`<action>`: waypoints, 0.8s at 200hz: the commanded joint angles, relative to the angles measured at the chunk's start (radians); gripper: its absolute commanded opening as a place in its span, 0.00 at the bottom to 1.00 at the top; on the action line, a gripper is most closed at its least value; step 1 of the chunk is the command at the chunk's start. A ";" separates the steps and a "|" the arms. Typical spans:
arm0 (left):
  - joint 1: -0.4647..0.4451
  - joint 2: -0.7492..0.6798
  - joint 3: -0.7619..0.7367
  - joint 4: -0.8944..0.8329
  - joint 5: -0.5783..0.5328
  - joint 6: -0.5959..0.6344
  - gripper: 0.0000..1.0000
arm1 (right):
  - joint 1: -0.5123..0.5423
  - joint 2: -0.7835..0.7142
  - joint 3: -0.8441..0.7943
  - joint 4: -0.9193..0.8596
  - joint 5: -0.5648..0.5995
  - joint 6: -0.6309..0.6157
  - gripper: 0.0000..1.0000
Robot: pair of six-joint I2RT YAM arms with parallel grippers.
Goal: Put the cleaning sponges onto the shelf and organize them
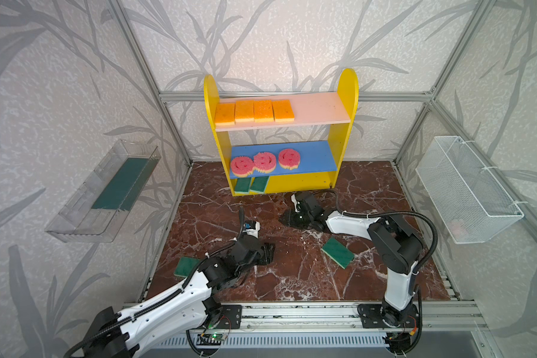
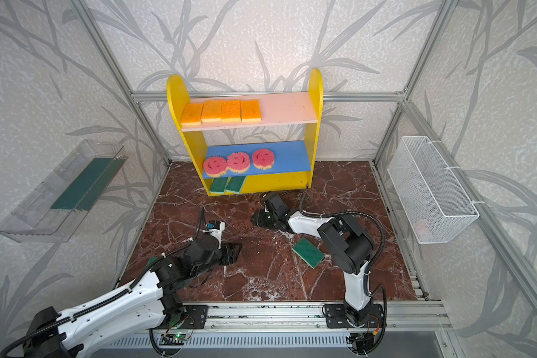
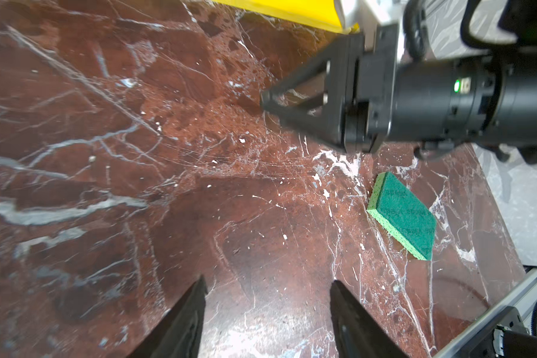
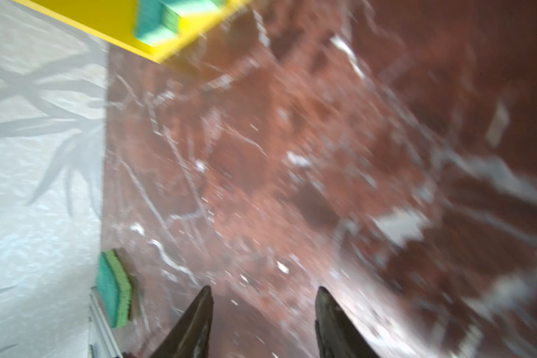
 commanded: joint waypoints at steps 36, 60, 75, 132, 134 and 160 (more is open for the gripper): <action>0.245 -0.095 0.010 -0.351 -0.094 -0.119 0.63 | 0.001 -0.069 0.064 -0.110 -0.026 -0.137 0.53; 0.325 -0.139 0.050 -0.502 -0.255 -0.161 0.99 | -0.002 -0.114 0.010 -0.129 -0.027 -0.159 0.52; 0.374 -0.146 0.050 -0.533 -0.296 -0.205 0.99 | -0.008 -0.143 -0.029 -0.130 -0.031 -0.164 0.53; 0.633 0.004 0.074 -0.614 -0.282 -0.384 0.99 | -0.055 -0.193 -0.112 -0.127 -0.116 -0.172 0.52; 0.640 0.008 0.072 -0.615 -0.278 -0.388 0.99 | -0.056 -0.194 -0.115 -0.127 -0.118 -0.171 0.52; 0.737 0.024 0.045 -0.573 -0.236 -0.415 0.99 | -0.064 -0.198 -0.133 -0.118 -0.151 -0.174 0.52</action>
